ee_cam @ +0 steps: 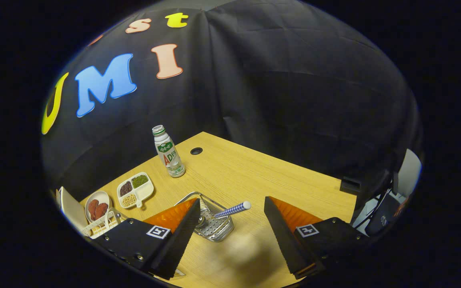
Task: Take the plate from the dish rack, then take the spoon from the basket and place it into the plate.
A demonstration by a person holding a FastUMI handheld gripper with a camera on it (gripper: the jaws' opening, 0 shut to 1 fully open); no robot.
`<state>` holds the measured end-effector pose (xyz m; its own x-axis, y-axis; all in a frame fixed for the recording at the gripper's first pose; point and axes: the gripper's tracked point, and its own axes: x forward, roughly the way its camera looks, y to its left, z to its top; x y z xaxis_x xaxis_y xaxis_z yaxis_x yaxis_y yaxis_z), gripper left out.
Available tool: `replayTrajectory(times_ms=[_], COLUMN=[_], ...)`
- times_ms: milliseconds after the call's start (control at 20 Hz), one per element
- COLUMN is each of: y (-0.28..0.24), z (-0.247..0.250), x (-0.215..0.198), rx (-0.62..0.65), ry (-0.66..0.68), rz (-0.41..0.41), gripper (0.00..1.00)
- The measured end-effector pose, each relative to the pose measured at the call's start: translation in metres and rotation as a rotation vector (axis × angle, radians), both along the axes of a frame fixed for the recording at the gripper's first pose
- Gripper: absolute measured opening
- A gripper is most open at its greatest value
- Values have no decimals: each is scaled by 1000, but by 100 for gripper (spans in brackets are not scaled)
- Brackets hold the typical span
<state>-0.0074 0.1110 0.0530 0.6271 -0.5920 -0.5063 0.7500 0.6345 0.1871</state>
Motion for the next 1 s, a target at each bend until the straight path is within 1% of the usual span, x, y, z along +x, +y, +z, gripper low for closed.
replayTrajectory(times_ms=[100, 200, 300, 400, 450, 500, 600, 650, 700, 750, 800, 850, 950, 1000], y=[-10, -22, -28, -34, -35, -36, -35, -37, -40, -39, -38, -38, -39, -34], z=[-3, -17, -26, -30, -32, -36, -40, -42, -42, -41, -38, -37, -36, -28], x=[10, 14, 18, 24, 26, 27, 32, 31, 31, 32, 36, 38, 38, 41], rx=[30, 41, 62, 72, 72, 70, 73, 65, 65, 75, 82, 88, 80, 82], ry=[-46, -49, -58, -82, -80, -76, -71, -60, -60, -60, -83, -85, -71, -99], rz=[-24, -40, -40, -21, -12, -2, 26, 35, 34, 36, 41, 44, 45, 69], gripper=[97, 90, 88, 87, 79, 75, 56, 43, 35, 32, 32, 27, 27, 27])
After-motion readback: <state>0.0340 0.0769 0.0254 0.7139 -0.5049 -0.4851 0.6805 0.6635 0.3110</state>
